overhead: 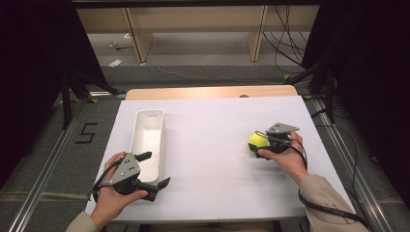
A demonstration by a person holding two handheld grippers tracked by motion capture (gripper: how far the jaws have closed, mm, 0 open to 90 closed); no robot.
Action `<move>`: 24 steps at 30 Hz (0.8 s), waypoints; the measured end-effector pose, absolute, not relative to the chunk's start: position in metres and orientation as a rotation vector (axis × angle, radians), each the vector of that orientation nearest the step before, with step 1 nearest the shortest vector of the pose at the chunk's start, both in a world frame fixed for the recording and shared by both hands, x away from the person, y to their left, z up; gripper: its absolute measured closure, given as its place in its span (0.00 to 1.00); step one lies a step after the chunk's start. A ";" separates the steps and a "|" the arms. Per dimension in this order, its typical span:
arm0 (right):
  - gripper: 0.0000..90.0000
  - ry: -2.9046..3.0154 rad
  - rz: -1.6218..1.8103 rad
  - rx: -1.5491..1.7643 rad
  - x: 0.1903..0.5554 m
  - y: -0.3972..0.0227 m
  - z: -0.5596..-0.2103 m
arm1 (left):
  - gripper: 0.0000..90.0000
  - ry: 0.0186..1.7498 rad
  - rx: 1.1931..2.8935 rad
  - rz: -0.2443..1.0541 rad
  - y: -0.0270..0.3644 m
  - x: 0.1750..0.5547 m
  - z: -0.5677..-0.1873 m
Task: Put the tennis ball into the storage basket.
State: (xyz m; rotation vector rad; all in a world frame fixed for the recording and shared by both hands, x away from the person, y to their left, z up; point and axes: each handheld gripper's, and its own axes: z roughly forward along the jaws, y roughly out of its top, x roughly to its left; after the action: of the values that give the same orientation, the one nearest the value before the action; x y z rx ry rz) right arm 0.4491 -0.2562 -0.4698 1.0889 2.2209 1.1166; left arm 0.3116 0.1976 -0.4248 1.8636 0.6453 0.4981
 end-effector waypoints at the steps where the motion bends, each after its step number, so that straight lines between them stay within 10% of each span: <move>1: 0.12 2.224 1.113 1.090 0.450 -0.256 -0.470 | 0.00 0.646 1.864 0.498 0.198 0.312 -0.425; 24: 0.26 2.262 1.077 1.133 0.454 -0.255 -0.479 | 0.00 0.642 1.865 0.493 0.197 0.312 -0.425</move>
State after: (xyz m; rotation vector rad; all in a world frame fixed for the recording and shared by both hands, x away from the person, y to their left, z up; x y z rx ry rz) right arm 0.4539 -0.2551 -0.4788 1.1332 2.2618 1.0773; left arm 0.3116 0.1970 -0.4253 1.8654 0.6416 0.4930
